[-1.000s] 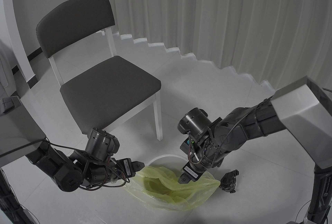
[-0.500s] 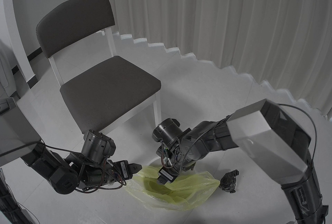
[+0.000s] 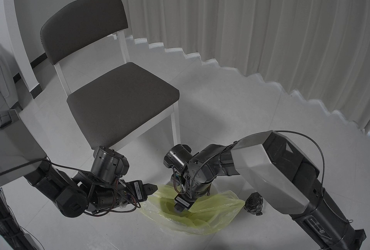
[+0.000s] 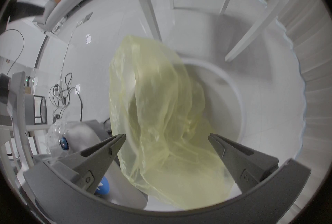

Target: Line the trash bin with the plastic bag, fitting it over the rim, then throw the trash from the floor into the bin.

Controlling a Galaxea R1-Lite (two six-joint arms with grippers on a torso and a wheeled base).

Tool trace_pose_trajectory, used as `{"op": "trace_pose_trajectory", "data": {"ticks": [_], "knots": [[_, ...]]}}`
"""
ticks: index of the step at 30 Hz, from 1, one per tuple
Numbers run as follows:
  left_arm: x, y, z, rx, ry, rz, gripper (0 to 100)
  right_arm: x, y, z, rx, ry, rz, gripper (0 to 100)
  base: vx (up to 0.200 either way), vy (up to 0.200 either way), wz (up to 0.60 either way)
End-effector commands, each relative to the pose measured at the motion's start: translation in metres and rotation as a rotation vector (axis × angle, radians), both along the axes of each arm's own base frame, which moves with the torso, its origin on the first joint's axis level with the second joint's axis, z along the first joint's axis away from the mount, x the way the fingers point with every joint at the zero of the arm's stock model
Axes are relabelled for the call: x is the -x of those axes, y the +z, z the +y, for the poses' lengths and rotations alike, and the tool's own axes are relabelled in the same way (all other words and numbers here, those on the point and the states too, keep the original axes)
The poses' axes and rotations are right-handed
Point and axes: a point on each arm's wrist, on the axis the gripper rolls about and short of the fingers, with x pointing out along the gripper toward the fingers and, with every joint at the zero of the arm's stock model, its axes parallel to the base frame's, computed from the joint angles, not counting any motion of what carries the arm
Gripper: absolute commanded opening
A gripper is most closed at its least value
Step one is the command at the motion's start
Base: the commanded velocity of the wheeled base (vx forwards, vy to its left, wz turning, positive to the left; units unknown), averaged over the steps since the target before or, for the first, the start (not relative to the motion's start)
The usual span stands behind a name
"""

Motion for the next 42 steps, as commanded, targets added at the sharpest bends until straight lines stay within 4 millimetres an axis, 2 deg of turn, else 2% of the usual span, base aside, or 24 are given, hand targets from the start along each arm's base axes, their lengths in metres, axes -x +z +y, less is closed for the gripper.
{"op": "trace_pose_trajectory", "data": {"ticks": [1,2,5,8,12,14,16,19,21,29,34,42], "knots": [[0.000,-0.003,0.000,-0.005,0.000,0.008,100,0.001,-0.026,-0.006,0.069,0.009,0.068,100,0.000,0.000,0.00],[-0.001,-0.003,0.000,-0.006,0.000,0.009,100,0.002,-0.030,-0.009,0.087,0.009,0.089,0,0.000,0.000,0.00],[-0.001,-0.004,0.000,-0.008,0.000,0.013,100,0.006,-0.043,-0.012,0.125,0.005,0.140,0,0.000,0.000,0.00],[-0.002,-0.006,-0.001,-0.010,0.000,0.016,100,0.014,-0.063,-0.024,0.201,-0.005,0.260,0,0.000,0.000,0.00],[-0.003,-0.008,-0.001,-0.015,0.002,0.017,100,0.020,-0.082,-0.037,0.288,-0.024,0.355,0,0.000,0.000,0.00],[-0.003,-0.008,-0.001,-0.016,0.003,0.016,100,0.019,-0.082,-0.040,0.295,-0.030,0.365,0,0.000,0.000,0.00],[-0.001,-0.006,-0.001,-0.014,0.003,0.012,100,0.016,-0.077,-0.043,0.293,-0.059,0.372,0,0.000,0.000,0.00],[-0.001,-0.004,0.000,-0.011,0.004,0.008,100,0.013,-0.056,-0.046,0.287,-0.102,0.371,0,0.000,0.000,0.00],[0.001,-0.004,0.000,-0.011,0.003,0.008,100,0.015,-0.053,-0.048,0.309,-0.104,0.395,0,0.000,0.000,0.00],[0.003,0.000,0.001,-0.004,0.004,0.000,100,0.028,-0.066,-0.059,0.431,-0.105,0.516,0,0.000,0.000,0.00],[0.012,0.003,0.004,-0.003,-0.005,-0.002,100,0.020,-0.032,-0.054,0.359,-0.107,0.438,0,0.000,0.000,0.00],[0.017,0.007,0.007,-0.001,-0.005,-0.011,100,0.014,-0.007,-0.050,0.292,-0.108,0.366,0,0.000,0.000,0.00]]}}
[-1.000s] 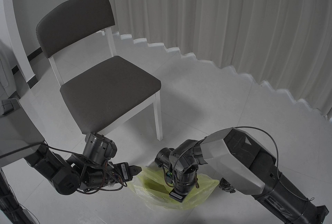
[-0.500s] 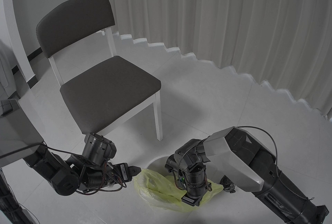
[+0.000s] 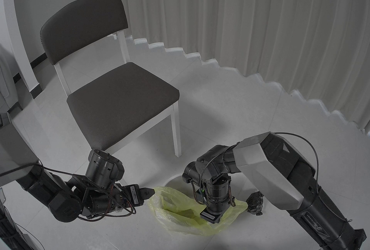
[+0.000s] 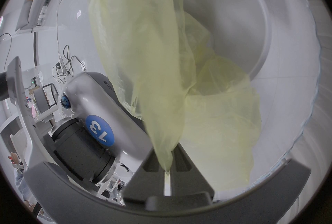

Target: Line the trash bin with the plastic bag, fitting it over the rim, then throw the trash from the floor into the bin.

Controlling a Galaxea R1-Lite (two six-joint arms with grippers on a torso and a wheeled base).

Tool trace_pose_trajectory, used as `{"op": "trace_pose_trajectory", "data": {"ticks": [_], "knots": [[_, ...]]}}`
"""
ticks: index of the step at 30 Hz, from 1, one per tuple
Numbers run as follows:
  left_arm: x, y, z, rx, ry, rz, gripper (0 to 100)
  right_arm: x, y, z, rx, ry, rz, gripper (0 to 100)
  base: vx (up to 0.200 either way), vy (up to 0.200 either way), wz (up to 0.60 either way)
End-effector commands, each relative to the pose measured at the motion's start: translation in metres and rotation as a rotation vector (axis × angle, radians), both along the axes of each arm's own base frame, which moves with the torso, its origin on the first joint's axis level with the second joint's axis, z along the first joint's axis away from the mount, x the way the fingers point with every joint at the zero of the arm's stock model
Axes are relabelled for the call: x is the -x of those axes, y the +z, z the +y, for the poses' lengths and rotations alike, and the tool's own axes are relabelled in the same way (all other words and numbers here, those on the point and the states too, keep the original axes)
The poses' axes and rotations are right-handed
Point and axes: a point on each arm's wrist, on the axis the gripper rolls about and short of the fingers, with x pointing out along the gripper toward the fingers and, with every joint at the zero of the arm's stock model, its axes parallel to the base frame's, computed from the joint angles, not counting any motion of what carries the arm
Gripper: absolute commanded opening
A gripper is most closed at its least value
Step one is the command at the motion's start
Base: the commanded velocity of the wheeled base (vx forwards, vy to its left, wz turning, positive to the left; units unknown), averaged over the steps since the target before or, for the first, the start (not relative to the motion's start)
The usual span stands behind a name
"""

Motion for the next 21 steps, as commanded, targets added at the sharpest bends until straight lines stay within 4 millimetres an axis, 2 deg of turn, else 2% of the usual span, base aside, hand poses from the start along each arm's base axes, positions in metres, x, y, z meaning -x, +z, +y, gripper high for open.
{"op": "trace_pose_trajectory", "data": {"ticks": [1,13,16,18,21], "knots": [[0.003,0.004,0.002,0.006,0.000,-0.012,100,-0.002,0.020,0.002,-0.034,0.001,-0.040,0,0.000,0.000,0.00],[0.008,0.014,0.007,-0.010,0.031,-0.064,100,-0.004,0.045,0.005,-0.082,0.015,-0.094,0,0.000,0.000,0.00],[0.007,0.022,0.010,-0.027,0.052,-0.110,100,-0.003,0.050,0.004,-0.083,0.015,-0.095,0,0.000,0.000,0.00],[0.005,0.033,0.021,-0.060,0.076,-0.173,100,-0.002,0.056,0.002,-0.077,0.012,-0.088,0,0.000,0.000,0.00],[0.007,0.054,0.050,-0.142,0.112,-0.279,100,0.001,0.062,-0.001,-0.059,0.007,-0.066,0,0.000,0.000,0.00]]}}
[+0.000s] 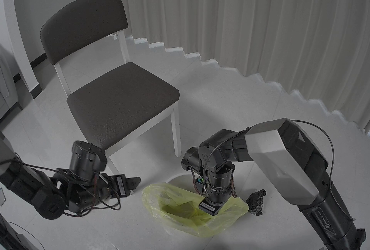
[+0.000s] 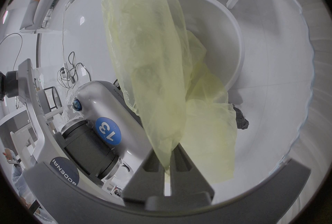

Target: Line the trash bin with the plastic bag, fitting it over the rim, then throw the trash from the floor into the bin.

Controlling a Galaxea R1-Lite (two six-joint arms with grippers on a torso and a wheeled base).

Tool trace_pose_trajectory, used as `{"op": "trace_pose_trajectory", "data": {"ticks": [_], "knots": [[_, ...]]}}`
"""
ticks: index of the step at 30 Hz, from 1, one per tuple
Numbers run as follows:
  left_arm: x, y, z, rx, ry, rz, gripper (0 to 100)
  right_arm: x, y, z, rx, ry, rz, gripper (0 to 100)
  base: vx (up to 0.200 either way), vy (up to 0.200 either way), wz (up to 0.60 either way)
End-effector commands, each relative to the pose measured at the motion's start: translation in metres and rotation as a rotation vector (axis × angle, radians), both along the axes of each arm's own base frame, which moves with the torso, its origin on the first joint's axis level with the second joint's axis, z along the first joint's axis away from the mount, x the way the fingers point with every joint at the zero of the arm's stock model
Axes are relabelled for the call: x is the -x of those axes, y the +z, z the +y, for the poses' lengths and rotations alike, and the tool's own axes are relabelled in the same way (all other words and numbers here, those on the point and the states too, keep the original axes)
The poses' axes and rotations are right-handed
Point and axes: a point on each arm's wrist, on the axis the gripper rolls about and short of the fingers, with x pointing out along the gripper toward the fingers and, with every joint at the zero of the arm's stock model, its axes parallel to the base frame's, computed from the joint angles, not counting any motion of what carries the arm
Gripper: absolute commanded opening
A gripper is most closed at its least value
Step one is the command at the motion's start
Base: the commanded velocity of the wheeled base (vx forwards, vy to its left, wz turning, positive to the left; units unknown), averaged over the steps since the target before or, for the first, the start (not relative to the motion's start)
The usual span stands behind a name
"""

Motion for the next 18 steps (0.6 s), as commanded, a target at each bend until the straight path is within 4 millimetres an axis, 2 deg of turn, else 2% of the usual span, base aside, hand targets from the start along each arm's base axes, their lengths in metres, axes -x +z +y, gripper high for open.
{"op": "trace_pose_trajectory", "data": {"ticks": [1,6,7,8,10,11,12,14,16,18], "knots": [[0.005,0.039,0.044,-0.063,0.085,-0.178,100,0.002,0.015,-0.003,0.003,-0.006,0.006,0,0.000,0.000,0.00],[0.019,0.076,0.085,-0.179,0.173,-0.351,100,0.002,0.019,-0.004,-0.005,-0.008,0.002,0,0.000,0.000,0.00],[0.021,0.078,0.087,-0.187,0.179,-0.358,100,0.002,0.019,-0.004,-0.005,-0.008,0.002,0,0.000,0.000,0.00],[0.032,0.089,0.099,-0.229,0.220,-0.411,100,0.002,0.020,-0.005,-0.003,-0.011,0.004,0,0.000,0.000,0.00],[0.044,0.100,0.106,-0.249,0.241,-0.459,100,0.002,0.020,-0.006,0.002,-0.011,0.007,0,0.000,0.000,0.00],[0.044,0.100,0.106,-0.249,0.241,-0.459,100,0.002,0.020,-0.006,0.002,-0.011,0.007,0,0.000,0.000,0.00],[0.069,0.116,0.109,-0.276,0.240,-0.503,100,0.002,0.024,-0.006,-0.004,-0.011,0.003,0,0.000,0.000,0.00],[0.100,0.127,0.108,-0.291,0.207,-0.498,100,0.003,0.025,-0.005,-0.006,-0.010,0.001,0,0.000,0.000,0.00],[0.136,0.130,0.109,-0.290,0.175,-0.472,100,0.003,0.026,-0.004,-0.008,-0.007,-0.001,0,0.000,0.000,0.00],[0.161,0.124,0.110,-0.288,0.164,-0.466,100,0.004,0.025,-0.004,-0.007,-0.005,0.000,0,0.000,0.000,0.00]]}}
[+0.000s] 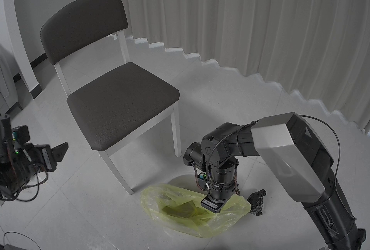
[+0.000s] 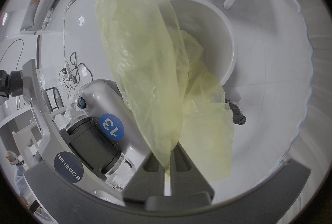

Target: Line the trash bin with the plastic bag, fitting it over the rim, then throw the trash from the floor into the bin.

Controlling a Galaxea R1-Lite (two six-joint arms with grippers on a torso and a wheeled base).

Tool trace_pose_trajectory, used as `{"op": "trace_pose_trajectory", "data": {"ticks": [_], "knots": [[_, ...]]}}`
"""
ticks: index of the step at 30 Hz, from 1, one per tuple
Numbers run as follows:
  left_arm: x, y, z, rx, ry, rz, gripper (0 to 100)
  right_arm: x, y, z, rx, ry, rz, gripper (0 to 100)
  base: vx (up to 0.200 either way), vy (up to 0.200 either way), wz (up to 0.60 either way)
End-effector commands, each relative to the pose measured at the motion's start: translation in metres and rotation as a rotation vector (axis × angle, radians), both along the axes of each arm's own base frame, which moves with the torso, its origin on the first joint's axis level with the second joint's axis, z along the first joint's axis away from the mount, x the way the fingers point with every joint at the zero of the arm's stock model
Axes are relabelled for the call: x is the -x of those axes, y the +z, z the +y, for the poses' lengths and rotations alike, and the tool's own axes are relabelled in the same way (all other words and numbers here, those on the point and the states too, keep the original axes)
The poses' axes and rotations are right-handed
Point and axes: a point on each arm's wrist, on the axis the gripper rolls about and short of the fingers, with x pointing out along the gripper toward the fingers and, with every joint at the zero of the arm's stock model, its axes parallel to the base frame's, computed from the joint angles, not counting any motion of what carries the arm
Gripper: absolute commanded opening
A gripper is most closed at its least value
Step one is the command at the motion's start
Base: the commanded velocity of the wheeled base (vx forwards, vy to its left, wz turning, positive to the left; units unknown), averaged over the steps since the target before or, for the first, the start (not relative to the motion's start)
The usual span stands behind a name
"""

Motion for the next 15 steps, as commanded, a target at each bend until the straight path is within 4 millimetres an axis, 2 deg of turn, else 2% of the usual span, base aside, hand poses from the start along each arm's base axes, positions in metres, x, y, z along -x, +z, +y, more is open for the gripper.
{"op": "trace_pose_trajectory", "data": {"ticks": [1,2,4,6,7,8,14,15], "knots": [[0.116,0.025,0.012,-0.039,-0.027,-0.138,100,0.002,0.006,0.001,-0.007,0.005,-0.006,0,0.000,0.000,0.00],[0.125,0.018,0.012,-0.037,-0.030,-0.145,100,0.002,0.006,0.001,-0.008,0.005,-0.007,0,0.000,0.000,0.00],[0.141,-0.009,0.014,-0.041,-0.021,-0.145,100,0.003,0.007,0.002,-0.008,0.008,-0.007,0,0.000,0.000,0.00],[0.151,-0.029,0.015,-0.043,-0.027,-0.178,100,0.003,0.008,0.002,-0.009,0.008,-0.009,0,0.000,0.000,0.00],[0.152,-0.032,0.015,-0.045,-0.026,-0.187,100,0.003,0.008,0.002,-0.009,0.009,-0.008,0,0.000,0.000,0.00],[0.159,-0.047,0.016,-0.066,-0.038,-0.234,100,0.002,0.009,0.001,-0.012,0.011,-0.008,0,0.000,0.000,0.00],[0.179,-0.078,0.018,-0.147,0.080,-0.346,100,0.003,0.009,0.002,-0.012,0.009,-0.010,0,0.000,0.000,0.00],[0.185,-0.089,0.018,-0.178,0.126,-0.355,100,0.003,0.008,0.002,-0.014,0.012,-0.011,0,0.000,0.000,0.00]]}}
